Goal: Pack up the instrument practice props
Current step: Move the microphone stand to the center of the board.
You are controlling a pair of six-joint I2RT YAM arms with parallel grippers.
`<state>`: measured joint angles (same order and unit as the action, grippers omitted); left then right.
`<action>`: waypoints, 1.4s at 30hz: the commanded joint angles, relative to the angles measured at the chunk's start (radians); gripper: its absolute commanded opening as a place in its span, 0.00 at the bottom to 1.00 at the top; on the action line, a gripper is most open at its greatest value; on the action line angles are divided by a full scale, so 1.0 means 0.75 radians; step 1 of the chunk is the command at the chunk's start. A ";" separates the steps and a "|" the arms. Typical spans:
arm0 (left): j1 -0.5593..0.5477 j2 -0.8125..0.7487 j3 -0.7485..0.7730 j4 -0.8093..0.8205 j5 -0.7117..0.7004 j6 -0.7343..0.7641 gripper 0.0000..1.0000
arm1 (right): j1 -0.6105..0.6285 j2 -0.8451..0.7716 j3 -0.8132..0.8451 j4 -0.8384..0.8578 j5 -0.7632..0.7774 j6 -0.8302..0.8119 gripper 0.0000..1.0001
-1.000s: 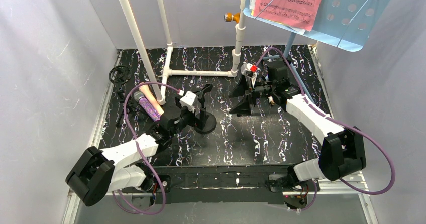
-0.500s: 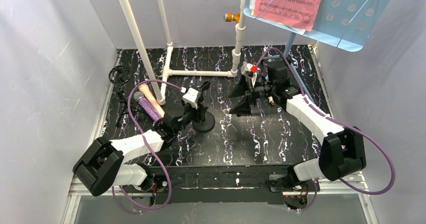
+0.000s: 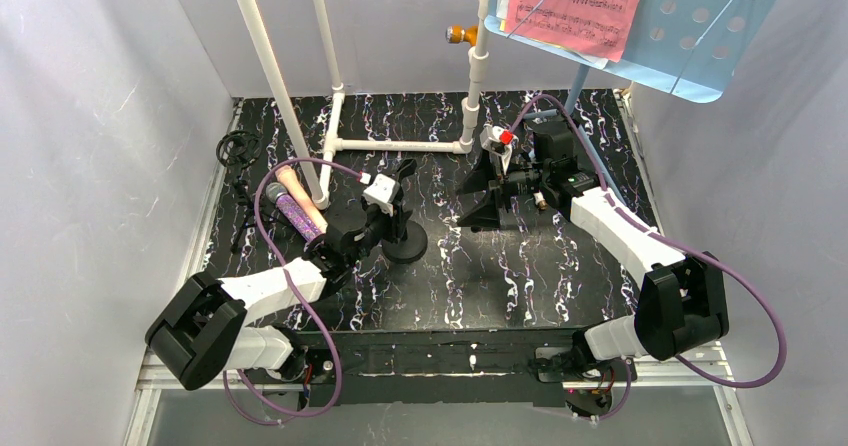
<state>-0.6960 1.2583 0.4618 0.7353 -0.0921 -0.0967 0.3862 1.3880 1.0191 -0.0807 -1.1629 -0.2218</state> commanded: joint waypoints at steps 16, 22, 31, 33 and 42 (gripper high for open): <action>0.172 0.297 0.470 0.020 -0.427 0.156 0.00 | -0.006 -0.031 0.026 -0.013 -0.047 -0.036 0.98; 0.263 0.491 0.653 0.016 -0.528 0.155 0.00 | -0.006 -0.027 0.028 -0.014 -0.055 -0.035 0.98; 0.302 0.714 0.843 0.008 -0.608 0.238 0.00 | -0.006 -0.020 0.037 -0.048 -0.051 -0.065 0.98; 0.306 0.741 0.853 -0.005 -0.617 0.230 0.10 | -0.006 -0.015 0.047 -0.078 -0.047 -0.095 0.98; 0.306 0.698 0.733 -0.018 -0.615 0.161 0.60 | -0.006 -0.016 0.050 -0.098 -0.040 -0.111 0.98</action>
<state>-0.4732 1.8206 1.0481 0.7025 -0.5301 0.0483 0.3862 1.3880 1.0195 -0.1436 -1.1809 -0.2844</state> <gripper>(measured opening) 0.544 0.983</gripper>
